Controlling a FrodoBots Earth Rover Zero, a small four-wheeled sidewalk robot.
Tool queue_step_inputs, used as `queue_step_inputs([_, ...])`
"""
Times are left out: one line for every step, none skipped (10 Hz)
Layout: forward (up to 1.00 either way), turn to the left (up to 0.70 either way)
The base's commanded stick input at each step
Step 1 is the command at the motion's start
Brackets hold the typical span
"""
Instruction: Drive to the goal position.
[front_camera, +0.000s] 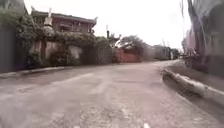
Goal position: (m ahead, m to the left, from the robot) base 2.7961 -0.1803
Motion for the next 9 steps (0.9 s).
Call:
queue_step_inputs([0.70,-0.35])
queue_step_inputs([0.70,-0.32])
queue_step_inputs([0.70,-0.21])
queue_step_inputs([0.70,-0.07])
queue_step_inputs([0.70,0.00])
queue_step_inputs([0.70,0.00])
queue_step_inputs([0.70,0.00])
queue_step_inputs([0.70,0.00])
queue_step_inputs([0.70,0.00])
